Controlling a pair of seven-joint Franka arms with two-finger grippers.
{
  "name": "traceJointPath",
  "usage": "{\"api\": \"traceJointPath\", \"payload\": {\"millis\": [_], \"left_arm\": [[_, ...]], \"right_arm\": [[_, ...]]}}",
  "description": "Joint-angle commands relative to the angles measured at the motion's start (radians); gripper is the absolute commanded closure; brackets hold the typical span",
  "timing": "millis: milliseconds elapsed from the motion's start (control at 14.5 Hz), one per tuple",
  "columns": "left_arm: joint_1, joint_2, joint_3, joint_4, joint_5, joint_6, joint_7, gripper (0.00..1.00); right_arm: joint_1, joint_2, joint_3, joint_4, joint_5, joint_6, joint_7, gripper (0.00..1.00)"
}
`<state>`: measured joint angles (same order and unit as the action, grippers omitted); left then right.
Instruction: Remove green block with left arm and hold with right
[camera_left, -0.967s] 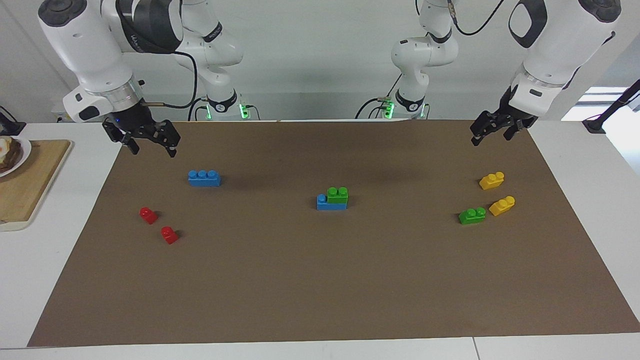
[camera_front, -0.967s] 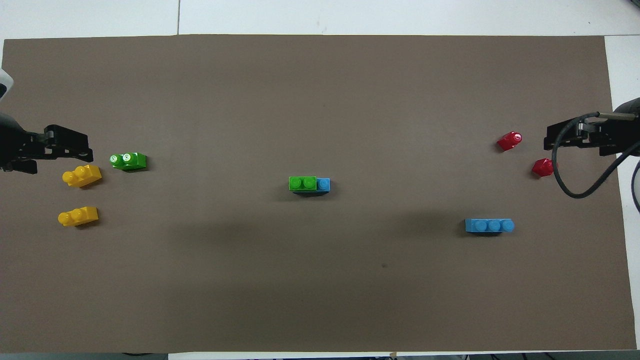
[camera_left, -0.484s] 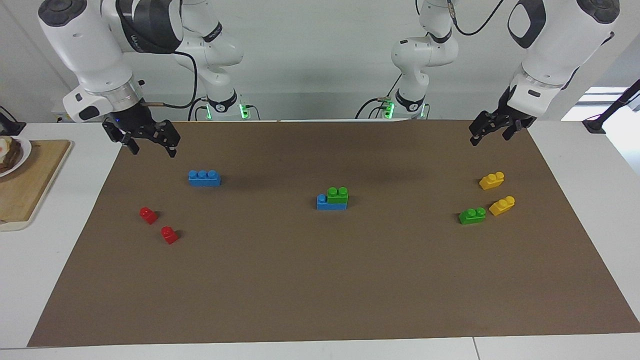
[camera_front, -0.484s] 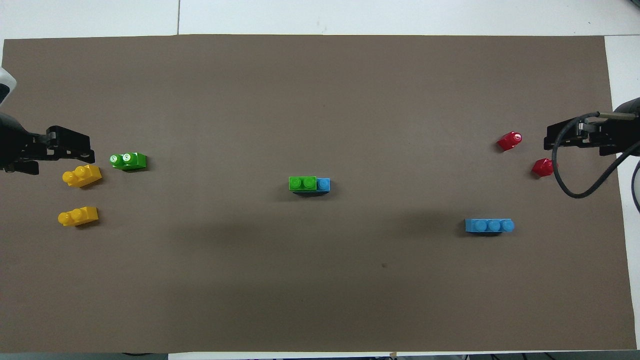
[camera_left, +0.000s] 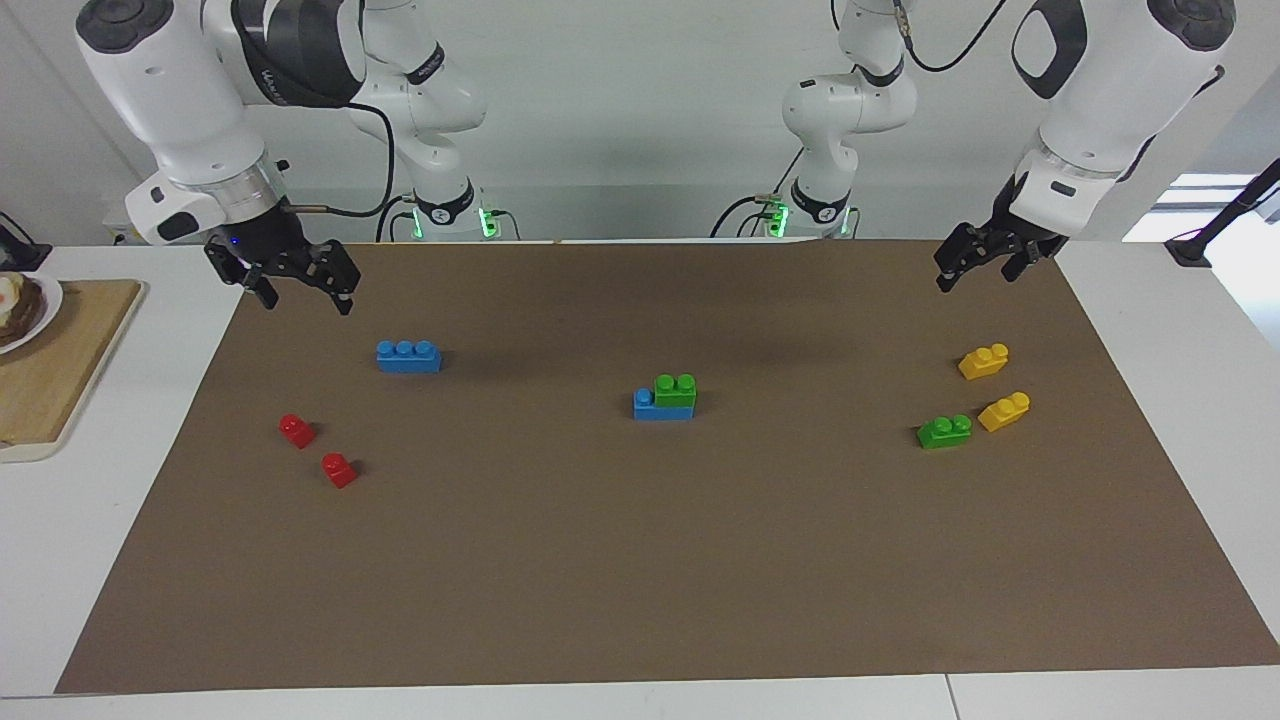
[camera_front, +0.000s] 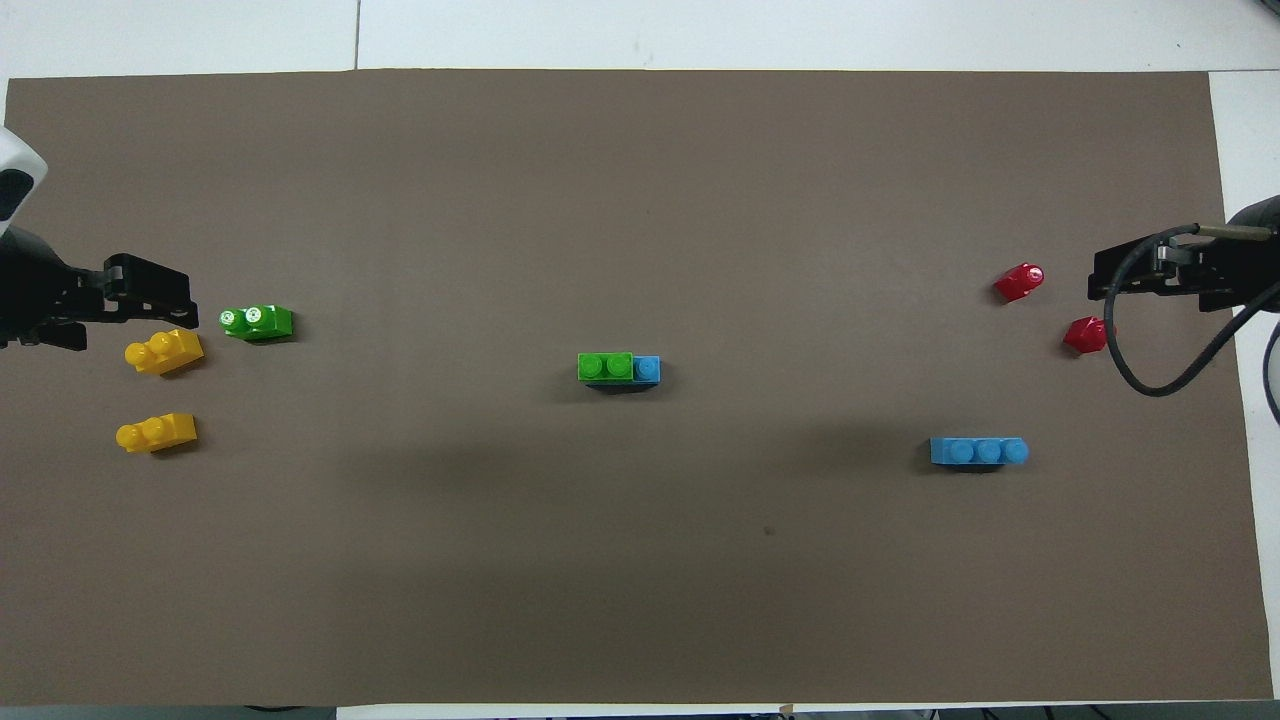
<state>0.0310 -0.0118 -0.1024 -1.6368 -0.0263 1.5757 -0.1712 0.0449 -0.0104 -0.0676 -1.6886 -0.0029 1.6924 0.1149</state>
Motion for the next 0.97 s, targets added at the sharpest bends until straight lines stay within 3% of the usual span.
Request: {"api": "traceJointPath", "payload": {"millis": [0, 138, 415, 898], "left_arm": [[-0.023, -0.037, 0.0, -0.067, -0.011, 0.01, -0.005, 0.0], [-0.04, -0.057, 0.0, -0.113, -0.012, 0.056, -0.016, 0.0], [-0.078, -0.06, -0.003, -0.152, -0.055, 0.105, -0.262, 0.0], [-0.213, -0.059, -0.005, -0.235, -0.078, 0.24, -0.868, 0.0]], "right_arm": [[-0.017, -0.011, 0.011, -0.014, -0.019, 0.018, -0.024, 0.0], [-0.016, -0.011, 0.011, -0.016, -0.019, 0.018, -0.023, 0.0], [-0.016, -0.011, 0.011, -0.016, -0.019, 0.018, -0.021, 0.0], [-0.017, -0.011, 0.009, -0.016, -0.019, 0.019, -0.021, 0.0]]}}
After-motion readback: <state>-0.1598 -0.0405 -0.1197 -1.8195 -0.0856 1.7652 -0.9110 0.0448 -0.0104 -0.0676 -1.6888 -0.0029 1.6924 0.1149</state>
